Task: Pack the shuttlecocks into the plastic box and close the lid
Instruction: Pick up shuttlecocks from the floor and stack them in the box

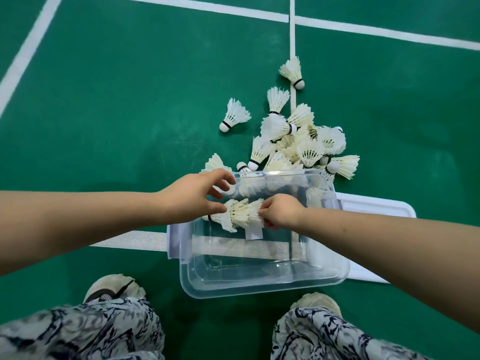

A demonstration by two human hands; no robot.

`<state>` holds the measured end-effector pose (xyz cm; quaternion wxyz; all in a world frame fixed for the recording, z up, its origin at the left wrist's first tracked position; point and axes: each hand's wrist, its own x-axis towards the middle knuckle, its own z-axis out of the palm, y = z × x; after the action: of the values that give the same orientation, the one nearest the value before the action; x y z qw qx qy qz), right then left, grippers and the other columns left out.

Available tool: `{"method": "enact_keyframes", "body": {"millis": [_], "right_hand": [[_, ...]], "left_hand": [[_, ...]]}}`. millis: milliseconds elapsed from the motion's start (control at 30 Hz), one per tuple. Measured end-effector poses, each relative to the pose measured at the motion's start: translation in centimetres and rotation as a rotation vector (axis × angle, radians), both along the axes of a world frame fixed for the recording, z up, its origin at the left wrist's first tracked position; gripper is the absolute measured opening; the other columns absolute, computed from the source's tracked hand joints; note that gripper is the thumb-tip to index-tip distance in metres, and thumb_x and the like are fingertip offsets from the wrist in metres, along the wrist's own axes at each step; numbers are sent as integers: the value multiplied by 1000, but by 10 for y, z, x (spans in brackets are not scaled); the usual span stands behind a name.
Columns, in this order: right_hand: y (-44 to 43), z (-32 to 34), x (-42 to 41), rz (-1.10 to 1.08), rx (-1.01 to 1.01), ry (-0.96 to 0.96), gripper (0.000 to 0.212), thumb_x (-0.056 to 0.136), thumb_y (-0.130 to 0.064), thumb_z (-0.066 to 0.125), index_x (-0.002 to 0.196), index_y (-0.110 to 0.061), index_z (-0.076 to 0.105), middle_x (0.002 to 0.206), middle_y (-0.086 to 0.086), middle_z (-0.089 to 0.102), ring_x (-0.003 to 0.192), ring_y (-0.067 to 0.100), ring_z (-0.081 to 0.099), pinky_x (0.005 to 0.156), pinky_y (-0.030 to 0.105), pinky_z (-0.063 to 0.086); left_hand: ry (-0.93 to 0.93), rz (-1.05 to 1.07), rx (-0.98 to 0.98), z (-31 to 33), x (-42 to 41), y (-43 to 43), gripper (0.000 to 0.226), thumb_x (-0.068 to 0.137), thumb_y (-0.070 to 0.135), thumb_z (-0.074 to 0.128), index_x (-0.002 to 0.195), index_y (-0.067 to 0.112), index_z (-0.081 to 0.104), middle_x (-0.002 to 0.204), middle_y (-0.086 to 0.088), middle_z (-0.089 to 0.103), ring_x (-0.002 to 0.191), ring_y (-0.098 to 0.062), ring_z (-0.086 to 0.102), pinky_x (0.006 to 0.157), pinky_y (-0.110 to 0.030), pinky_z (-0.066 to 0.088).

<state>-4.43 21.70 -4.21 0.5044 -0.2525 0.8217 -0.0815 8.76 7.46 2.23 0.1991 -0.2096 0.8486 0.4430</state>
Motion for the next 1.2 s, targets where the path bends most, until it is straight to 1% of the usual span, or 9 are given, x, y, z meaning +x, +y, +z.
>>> {"method": "enact_keyframes", "body": {"millis": [133,233,333,433,600,767,867,967,1200], "right_hand": [[0,-2,2,54,24,13,27,93,-13,46,108,1,64,94,14,63,88,24,58,91,38,49],[2,-1,-1,147,38,125,35,96,-27,40,92,-2,65,94,16,64,85,25,56,87,40,51],[4,1,-6,137,11,234,41,94,-34,39,92,-4,67,93,14,68,85,27,59,74,32,47],[5,4,-9,127,-40,273,39,93,-33,40,91,-6,67,93,15,68,87,28,61,75,34,49],[6,6,-4,153,-70,270,32,92,-31,39,87,-11,63,87,10,66,83,27,60,70,33,48],[7,7,-1,165,-99,267,28,92,-32,38,91,-15,60,90,7,66,85,25,60,75,35,50],[9,5,-1,179,-104,278,30,92,-32,37,94,-15,61,92,8,67,87,26,60,82,37,48],[13,2,-4,168,-99,265,31,93,-32,37,96,-14,62,95,8,67,87,26,60,76,34,47],[16,3,-4,160,-92,250,31,94,-32,37,96,-13,62,93,8,67,85,25,60,72,34,48]], "left_hand": [[44,17,-75,4,-5,-5,33,83,20,63,111,29,48,92,10,57,87,-14,61,86,-29,48],[108,74,-153,7,-13,-14,31,85,20,59,114,25,50,83,11,57,82,-17,59,81,-29,45],[149,109,-223,4,-24,-29,31,86,18,57,116,22,50,89,6,59,84,-18,59,80,-28,44],[142,99,-301,-4,-38,-48,33,85,17,57,117,20,50,98,1,60,89,-20,60,81,-26,41],[-83,-89,-368,-27,-57,-70,41,84,23,62,123,27,49,118,-5,62,104,-24,58,89,-31,45],[-222,-243,-418,-56,-68,-65,57,84,33,61,135,33,36,125,-11,55,110,-28,54,92,-34,42],[-191,-157,-407,-70,-75,-63,64,81,35,64,136,34,33,125,-15,48,110,-30,52,90,-34,41],[-186,-86,-356,-76,-77,-63,69,77,32,69,136,33,33,123,-14,54,108,-29,54,88,-33,43],[-184,-24,-306,-86,-63,-57,48,84,7,49,128,26,47,126,-10,58,99,-25,56,74,-31,45]]}}
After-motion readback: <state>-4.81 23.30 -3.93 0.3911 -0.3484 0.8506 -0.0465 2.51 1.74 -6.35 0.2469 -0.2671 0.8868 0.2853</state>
